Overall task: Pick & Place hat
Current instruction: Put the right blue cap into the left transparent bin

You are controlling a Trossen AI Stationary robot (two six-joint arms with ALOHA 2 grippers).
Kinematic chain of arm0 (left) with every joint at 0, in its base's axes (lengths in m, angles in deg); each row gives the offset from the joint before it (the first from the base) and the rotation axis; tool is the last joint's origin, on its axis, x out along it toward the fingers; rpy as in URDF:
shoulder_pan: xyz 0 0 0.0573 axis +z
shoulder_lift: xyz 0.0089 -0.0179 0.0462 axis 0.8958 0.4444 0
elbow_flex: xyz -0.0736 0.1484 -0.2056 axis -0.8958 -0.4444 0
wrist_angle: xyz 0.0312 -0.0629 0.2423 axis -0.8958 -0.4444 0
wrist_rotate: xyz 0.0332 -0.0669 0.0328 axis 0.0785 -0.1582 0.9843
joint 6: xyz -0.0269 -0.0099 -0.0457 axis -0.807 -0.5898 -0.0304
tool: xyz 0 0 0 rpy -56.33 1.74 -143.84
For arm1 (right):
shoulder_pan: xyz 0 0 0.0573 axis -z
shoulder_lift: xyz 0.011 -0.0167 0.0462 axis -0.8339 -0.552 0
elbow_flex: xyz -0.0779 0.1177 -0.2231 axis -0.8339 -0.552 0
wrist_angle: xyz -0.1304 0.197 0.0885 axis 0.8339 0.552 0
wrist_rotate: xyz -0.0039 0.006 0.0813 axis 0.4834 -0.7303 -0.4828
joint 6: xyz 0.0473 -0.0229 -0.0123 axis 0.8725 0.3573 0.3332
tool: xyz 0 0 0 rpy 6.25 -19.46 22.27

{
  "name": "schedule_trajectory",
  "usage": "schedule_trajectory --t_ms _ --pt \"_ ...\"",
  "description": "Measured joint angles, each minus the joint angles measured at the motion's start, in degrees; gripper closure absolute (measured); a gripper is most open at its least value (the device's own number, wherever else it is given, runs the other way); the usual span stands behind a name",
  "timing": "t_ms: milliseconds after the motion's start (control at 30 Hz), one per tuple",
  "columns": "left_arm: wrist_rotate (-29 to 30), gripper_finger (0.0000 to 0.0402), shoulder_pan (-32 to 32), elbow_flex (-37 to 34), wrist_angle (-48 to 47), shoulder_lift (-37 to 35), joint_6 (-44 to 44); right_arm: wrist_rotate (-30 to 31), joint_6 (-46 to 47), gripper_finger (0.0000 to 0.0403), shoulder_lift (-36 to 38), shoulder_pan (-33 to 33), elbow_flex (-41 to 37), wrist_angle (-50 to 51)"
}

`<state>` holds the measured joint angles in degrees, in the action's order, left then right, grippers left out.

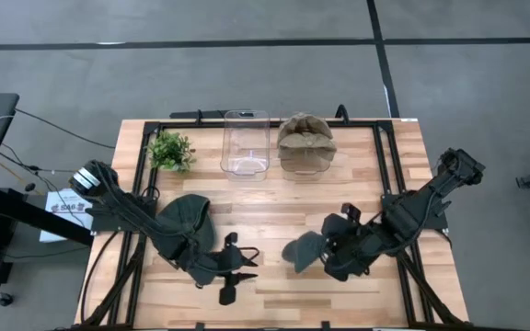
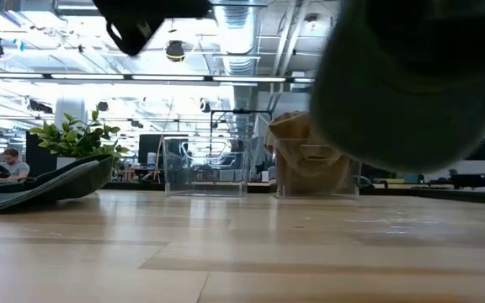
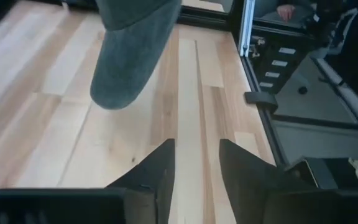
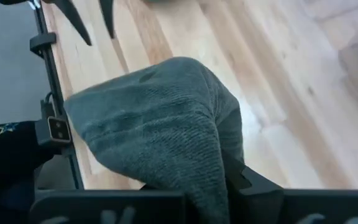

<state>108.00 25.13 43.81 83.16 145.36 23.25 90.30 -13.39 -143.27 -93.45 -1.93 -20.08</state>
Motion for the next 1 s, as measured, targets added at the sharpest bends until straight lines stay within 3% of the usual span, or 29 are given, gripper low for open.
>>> schedule_trajectory --t_ms 267,533,767,1000 --pt "2.72 0.0299 -3.80 0.00 -11.54 -10.78 1.42 -0.78 -13.74 0.0388 -0.02 8.78 6.11 -0.19" --pt "2.74 0.0300 -5.25 -5.57 -12.52 -20.31 7.67 -6.00 -33.42 0.0388 0.00 22.95 10.40 -5.78" --pt "5.53 0.0300 -0.16 -18.82 -12.61 -36.20 10.25 -17.68 -49.10 0.0388 0.00 38.86 11.09 -14.02" --pt "5.64 0.0300 10.62 -30.02 -12.46 -55.85 12.14 -29.29 -59.38 0.0389 -2.29 54.45 11.11 -21.50"
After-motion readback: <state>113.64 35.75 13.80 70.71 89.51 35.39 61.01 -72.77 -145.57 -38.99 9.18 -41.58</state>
